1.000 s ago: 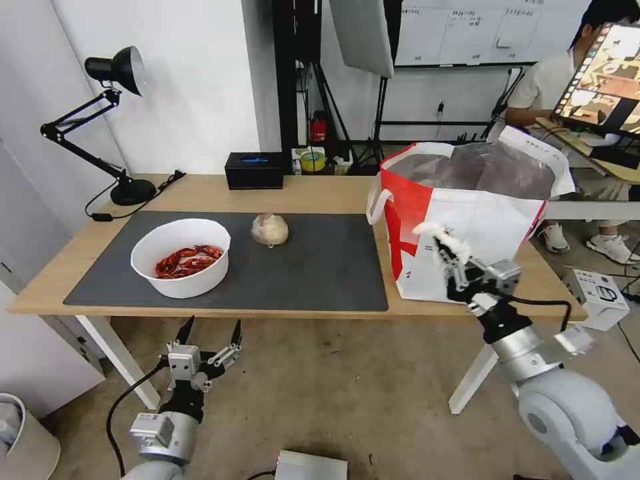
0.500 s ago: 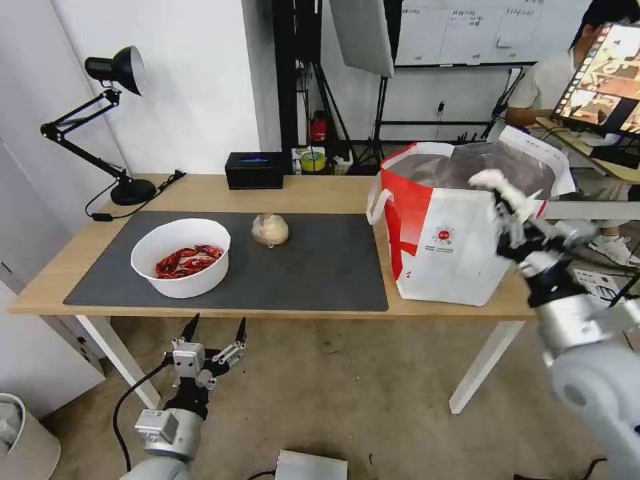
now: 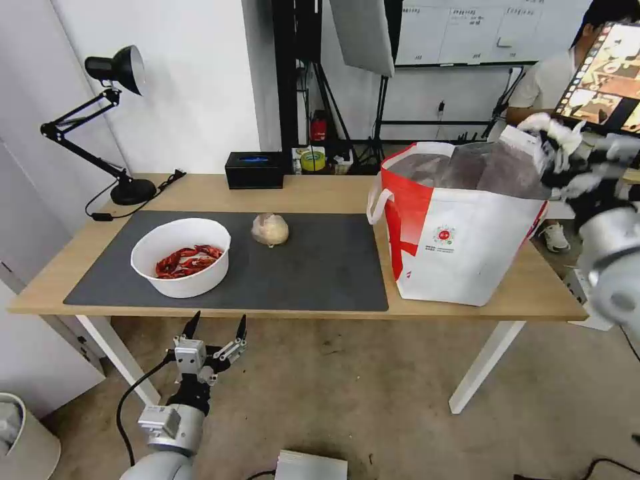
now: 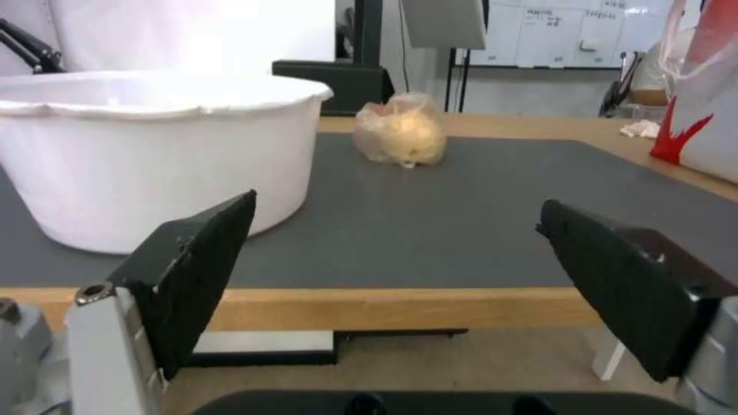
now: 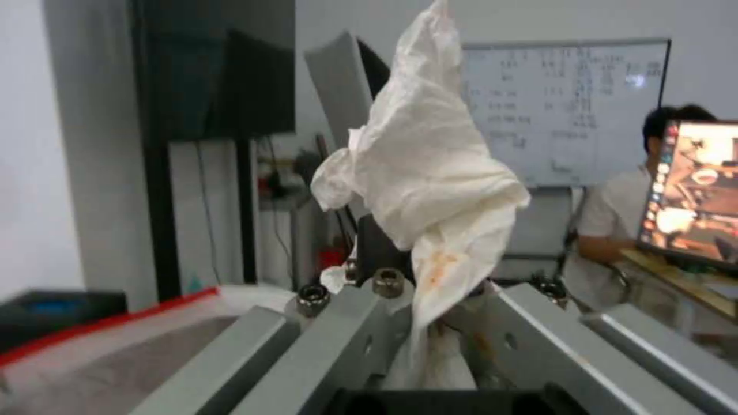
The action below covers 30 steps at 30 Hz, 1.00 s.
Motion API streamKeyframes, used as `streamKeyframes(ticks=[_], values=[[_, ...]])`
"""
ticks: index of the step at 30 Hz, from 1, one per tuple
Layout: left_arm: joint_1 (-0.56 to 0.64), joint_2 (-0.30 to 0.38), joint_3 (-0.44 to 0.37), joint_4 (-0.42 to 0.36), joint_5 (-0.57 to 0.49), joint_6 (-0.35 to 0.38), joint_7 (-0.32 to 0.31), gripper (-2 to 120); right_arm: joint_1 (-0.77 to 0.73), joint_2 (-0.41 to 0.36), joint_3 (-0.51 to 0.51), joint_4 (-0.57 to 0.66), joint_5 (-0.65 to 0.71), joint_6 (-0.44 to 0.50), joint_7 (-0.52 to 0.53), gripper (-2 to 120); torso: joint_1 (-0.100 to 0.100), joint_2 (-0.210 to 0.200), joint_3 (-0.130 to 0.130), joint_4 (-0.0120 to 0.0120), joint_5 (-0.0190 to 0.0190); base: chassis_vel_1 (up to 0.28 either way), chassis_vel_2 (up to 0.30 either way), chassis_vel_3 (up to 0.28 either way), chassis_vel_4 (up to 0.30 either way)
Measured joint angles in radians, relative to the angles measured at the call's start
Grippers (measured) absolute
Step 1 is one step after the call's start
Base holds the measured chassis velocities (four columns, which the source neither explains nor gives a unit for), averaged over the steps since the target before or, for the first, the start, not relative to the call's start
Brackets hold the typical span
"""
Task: Pick up the trash from the table and place it into the takeout bag.
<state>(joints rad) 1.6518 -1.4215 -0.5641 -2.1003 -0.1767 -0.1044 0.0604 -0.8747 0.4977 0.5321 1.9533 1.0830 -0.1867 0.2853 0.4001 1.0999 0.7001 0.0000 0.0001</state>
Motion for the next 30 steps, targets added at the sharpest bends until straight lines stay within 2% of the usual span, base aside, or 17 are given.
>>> streamKeyframes(ticks=[4, 5, 7, 9, 12, 14, 20, 23, 25, 27, 30], values=[[-0.001, -0.002, -0.001, 0.001, 0.002, 0.0, 0.0, 100, 0.088, -0.039, -0.074, -0.038, 0.058, -0.098, 0.007, 0, 0.0, 0.0, 0.0, 0.0, 0.0, 0.0, 0.0, 0.0, 0.0], [-0.001, -0.002, -0.001, 0.001, 0.002, 0.0, 0.0, 100, 0.088, -0.039, -0.074, -0.038, 0.058, -0.098, 0.007, 0, 0.0, 0.0, 0.0, 0.0, 0.0, 0.0, 0.0, 0.0, 0.0], [-0.001, -0.008, -0.002, 0.0, 0.004, 0.0, 0.001, 100, 0.142, -0.05, -0.127, -0.066, 0.083, -0.175, 0.007, 0, 0.0, 0.0, 0.0, -0.0001, -0.0001, 0.0, 0.0, 0.0, 0.0], [-0.001, -0.01, -0.002, -0.001, 0.005, 0.0, 0.001, 100, 0.158, -0.05, -0.143, -0.072, 0.095, -0.195, 0.007, 0, 0.0, 0.0, 0.0, -0.0002, 0.0, 0.0, 0.0, 0.0, 0.0], [0.003, -0.018, -0.006, -0.006, 0.007, 0.0, 0.001, 100, 0.21, -0.038, -0.196, -0.096, 0.12, -0.233, 0.016, 0, 0.0, 0.0, 0.0, -0.0001, 0.0, 0.0, 0.0, 0.0, 0.0], [0.009, -0.021, -0.008, -0.014, 0.009, 0.0, 0.001, 100, 0.288, -0.013, -0.263, -0.127, 0.172, -0.268, 0.057, 0, 0.0, 0.0, 0.0, 0.0, 0.0, 0.0, 0.0, 0.0, 0.0], [0.016, -0.029, -0.014, -0.031, 0.011, 0.0, 0.002, 100, 0.413, 0.032, -0.352, -0.176, 0.246, -0.337, 0.141, 0, 0.0, 0.0, 0.0, 0.0001, -0.0001, 0.0, 0.0, 0.0, 0.0], [0.02, -0.034, -0.017, -0.038, 0.012, 0.0, 0.002, 100, 0.443, 0.047, -0.373, -0.188, 0.268, -0.363, 0.167, 7, 0.0, 0.0, 0.0, 0.0001, -0.0003, 0.0, 0.0, 0.0, 0.0], [0.024, -0.039, -0.019, -0.043, 0.014, 0.0, 0.002, 100, 0.454, 0.059, -0.381, -0.193, 0.279, -0.377, 0.184, 18, 0.0, 0.0, 0.0, 0.0001, -0.0001, 0.0, 0.0, 0.0, 0.0], [0.026, -0.041, -0.02, -0.045, 0.015, 0.0, 0.002, 100, 0.455, 0.061, -0.381, -0.193, 0.281, -0.379, 0.187, 21, 0.0, 0.0, 0.0, 0.0, -0.0002, 0.0, 0.0, 0.0, 0.0], [0.027, -0.047, -0.022, -0.046, 0.016, -0.001, 0.002, 100, 0.445, 0.06, -0.375, -0.182, 0.282, -0.379, 0.189, 36, 0.0, 0.0, 0.0, 0.0, -0.0001, 0.0, 0.0, 0.0, 0.0]])
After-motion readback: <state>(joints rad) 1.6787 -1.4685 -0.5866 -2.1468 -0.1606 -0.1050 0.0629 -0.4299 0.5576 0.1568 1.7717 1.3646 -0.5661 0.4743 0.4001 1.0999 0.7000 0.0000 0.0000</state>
